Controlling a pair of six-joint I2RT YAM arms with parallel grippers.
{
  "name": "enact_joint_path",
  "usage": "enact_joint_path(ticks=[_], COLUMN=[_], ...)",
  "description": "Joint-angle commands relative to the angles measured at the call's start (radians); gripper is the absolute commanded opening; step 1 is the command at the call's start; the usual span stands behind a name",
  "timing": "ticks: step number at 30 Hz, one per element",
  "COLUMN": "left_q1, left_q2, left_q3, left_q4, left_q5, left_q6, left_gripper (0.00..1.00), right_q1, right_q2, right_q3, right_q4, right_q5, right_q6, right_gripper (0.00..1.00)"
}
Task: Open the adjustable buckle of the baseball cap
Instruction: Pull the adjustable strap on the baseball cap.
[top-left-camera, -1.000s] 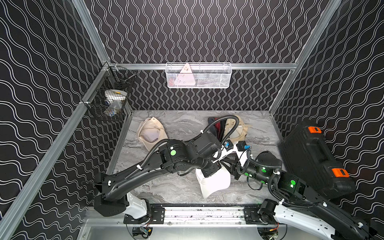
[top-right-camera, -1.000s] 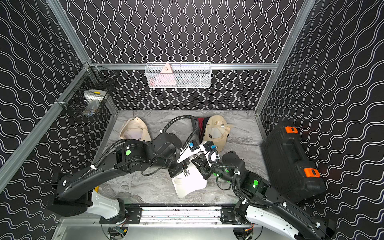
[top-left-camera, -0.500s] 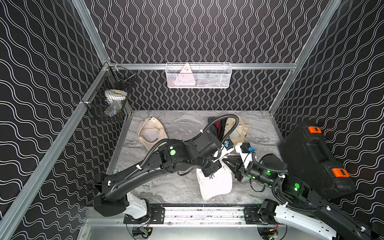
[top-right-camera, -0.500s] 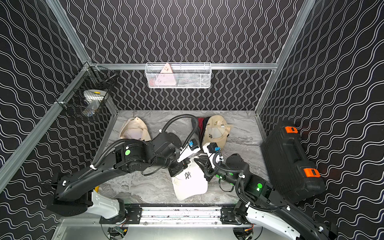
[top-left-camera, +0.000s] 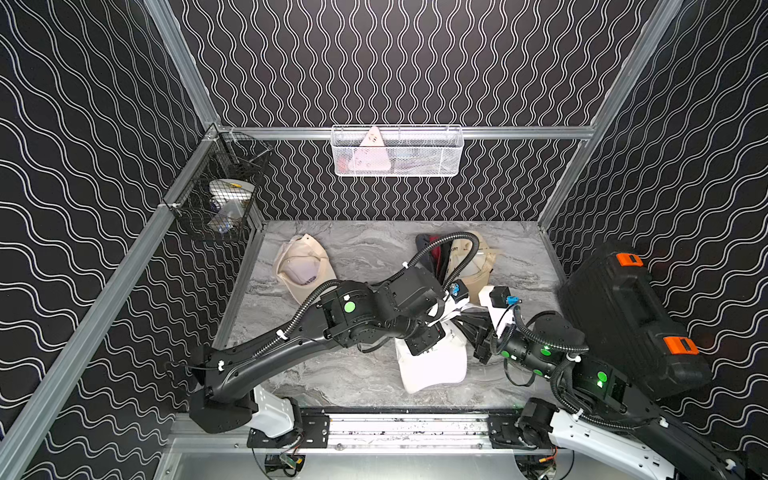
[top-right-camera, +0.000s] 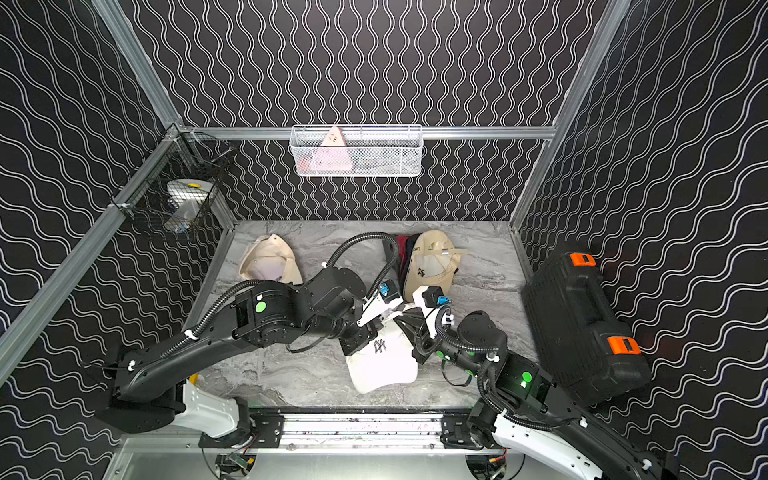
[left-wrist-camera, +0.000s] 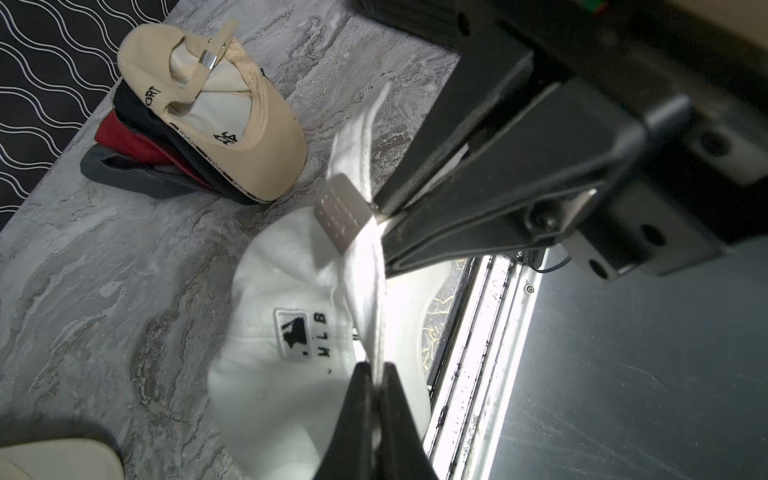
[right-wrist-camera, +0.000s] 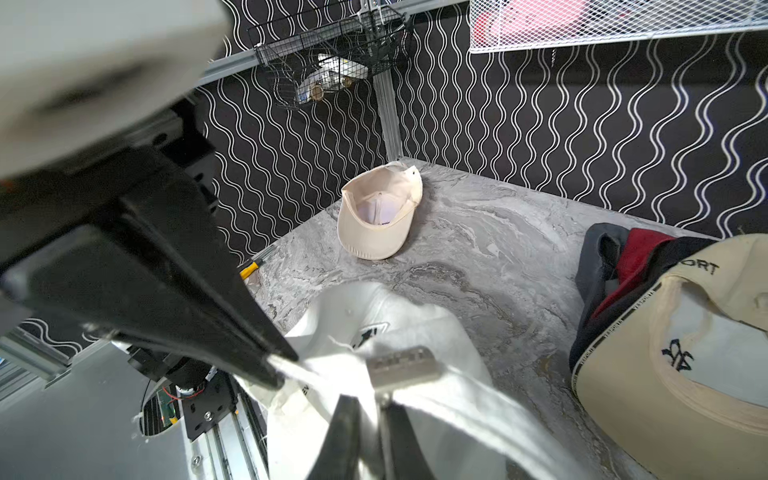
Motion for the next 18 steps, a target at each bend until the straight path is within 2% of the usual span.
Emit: enact_joint_path(ticks=[1, 18], left_q1=[-0.007, -0.007], left_q2=[-0.016, -0.092], left_q3=[-0.009, -0.066], left_q4=[-0.012, -0.007], left_q5=[0.008, -0.036], left_q6=[-0.022, -0.028], left_gripper=[0.00, 0.00], right_q1=[-0.001, -0.001], right_q2=[-0.007, -0.061], right_q3=[0.002, -0.013], right_q4=[0.016, 0.011], right_q5=[0.102, 0.297], right_q6=[0.021, 0.058], right_gripper=[0.08, 0.05])
